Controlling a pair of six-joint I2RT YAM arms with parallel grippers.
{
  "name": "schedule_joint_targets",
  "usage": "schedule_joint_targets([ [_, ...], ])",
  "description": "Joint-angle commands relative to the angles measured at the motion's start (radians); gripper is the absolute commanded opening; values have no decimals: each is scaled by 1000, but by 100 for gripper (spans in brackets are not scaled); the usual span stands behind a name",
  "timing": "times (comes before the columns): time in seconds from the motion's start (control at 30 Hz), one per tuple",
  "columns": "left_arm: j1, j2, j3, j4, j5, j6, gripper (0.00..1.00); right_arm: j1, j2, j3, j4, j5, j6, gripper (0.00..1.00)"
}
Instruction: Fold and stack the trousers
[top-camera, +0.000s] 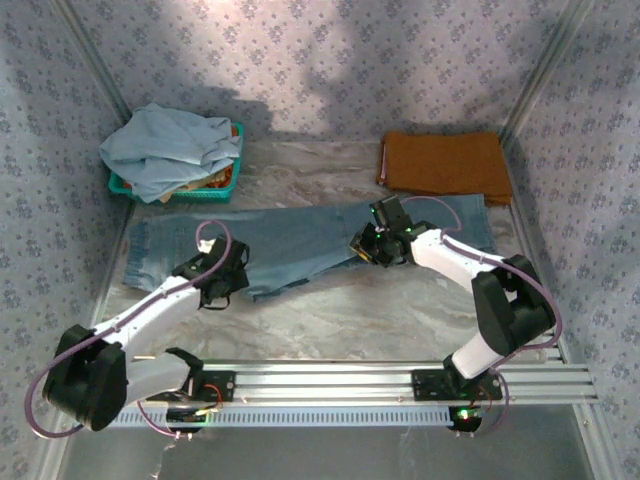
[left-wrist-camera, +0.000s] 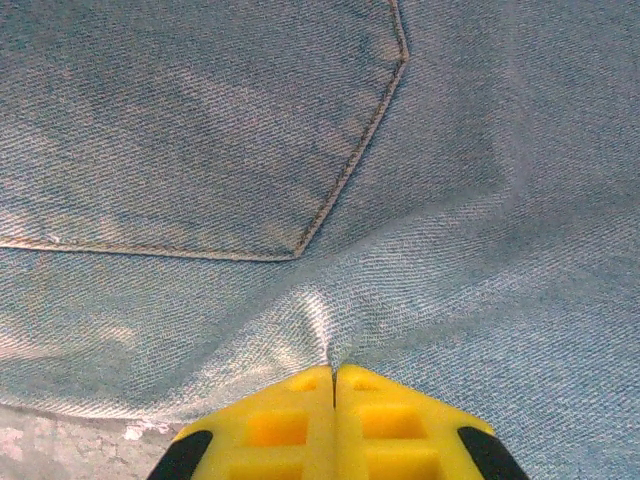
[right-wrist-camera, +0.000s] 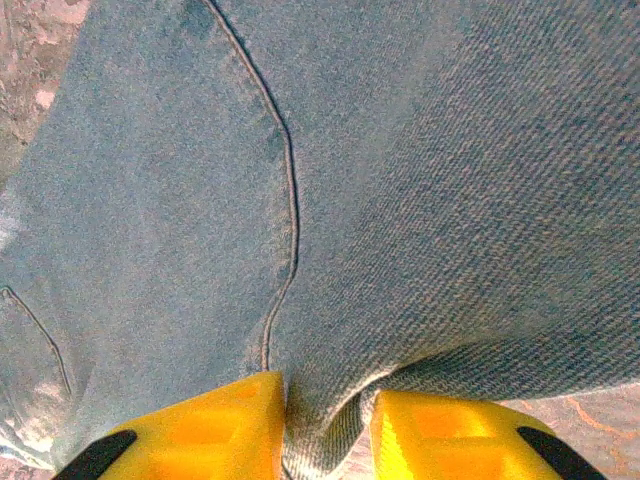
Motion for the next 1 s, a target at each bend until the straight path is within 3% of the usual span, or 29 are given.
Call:
schedule_joint_targets([
  [0.0, 25, -11, 24, -31, 28, 48, 0, 1, 2, 18, -29, -21, -21, 32],
  [0.13, 36, 18, 37, -21, 37, 62, 0, 1, -3, 16, -47, -6, -32, 39],
  [0.27, 45, 74, 34, 1, 52, 63, 0, 2, 12, -22, -35, 2, -50, 21],
  [0.37, 65, 92, 4, 24, 58, 57, 0, -7, 46, -75, -22, -29, -61, 20],
  [0.5, 107, 75, -43, 23, 72, 39, 0, -53, 53, -175, -20, -103, -94, 33],
  [0.63, 159, 42, -47, 1, 119, 20, 4, -153, -64, -228, -102, -137, -156, 47],
  [0.7, 165, 21, -30, -9, 142, 20, 13, -206, -135, -193, -173, -151, -206, 52],
  [0.83, 167, -9, 43, -69, 177, 16, 61, -303, -216, -60, -315, -72, -303, 55],
  [0.9, 168, -23, 78, -84, 194, 19, 69, -361, -193, -3, -329, -54, -330, 51],
  [0.97, 168, -21, 110, -75, 188, 20, 72, -417, -131, 36, -317, -40, -339, 33],
])
